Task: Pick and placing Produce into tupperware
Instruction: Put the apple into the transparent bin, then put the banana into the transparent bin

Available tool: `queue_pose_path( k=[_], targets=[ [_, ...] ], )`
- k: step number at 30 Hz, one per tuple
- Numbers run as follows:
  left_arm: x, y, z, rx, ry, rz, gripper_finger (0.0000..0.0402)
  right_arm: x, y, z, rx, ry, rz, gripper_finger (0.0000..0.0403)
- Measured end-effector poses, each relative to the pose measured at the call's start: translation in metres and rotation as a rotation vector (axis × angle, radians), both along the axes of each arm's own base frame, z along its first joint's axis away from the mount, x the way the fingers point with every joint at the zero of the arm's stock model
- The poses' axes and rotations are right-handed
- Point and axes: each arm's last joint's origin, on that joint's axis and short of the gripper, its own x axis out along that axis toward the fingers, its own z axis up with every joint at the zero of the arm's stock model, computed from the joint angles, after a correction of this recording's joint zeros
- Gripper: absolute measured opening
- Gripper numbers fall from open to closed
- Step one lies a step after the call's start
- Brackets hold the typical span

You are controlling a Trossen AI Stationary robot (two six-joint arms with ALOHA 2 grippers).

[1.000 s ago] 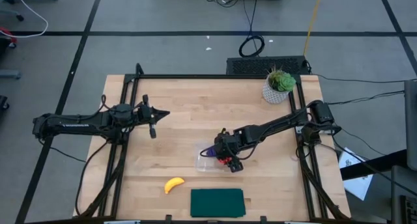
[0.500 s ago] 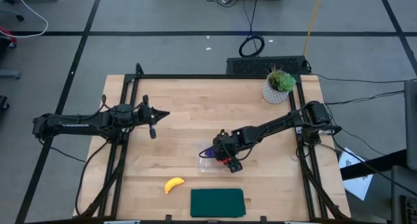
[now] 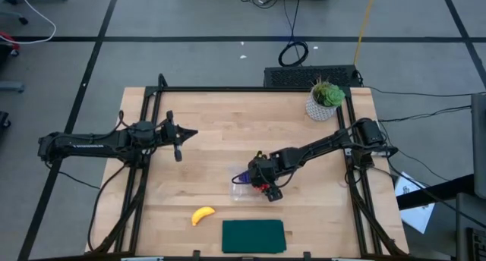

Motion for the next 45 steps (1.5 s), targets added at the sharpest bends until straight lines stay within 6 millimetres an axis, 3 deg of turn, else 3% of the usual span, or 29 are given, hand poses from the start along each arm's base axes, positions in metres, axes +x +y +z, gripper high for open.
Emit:
queue_pose_path(
  k=[12,45],
  targets=[
    [0.000,0.000,0.000,0.000,0.000,0.000,0.0008,0.001,0.000,0.001,0.005,-0.003,-0.013,0.0304],
    [0.000,0.000,-0.001,-0.001,0.007,0.000,0.0008,0.011,-0.001,0.040,-0.047,0.053,-0.006,0.0303]
  ],
)
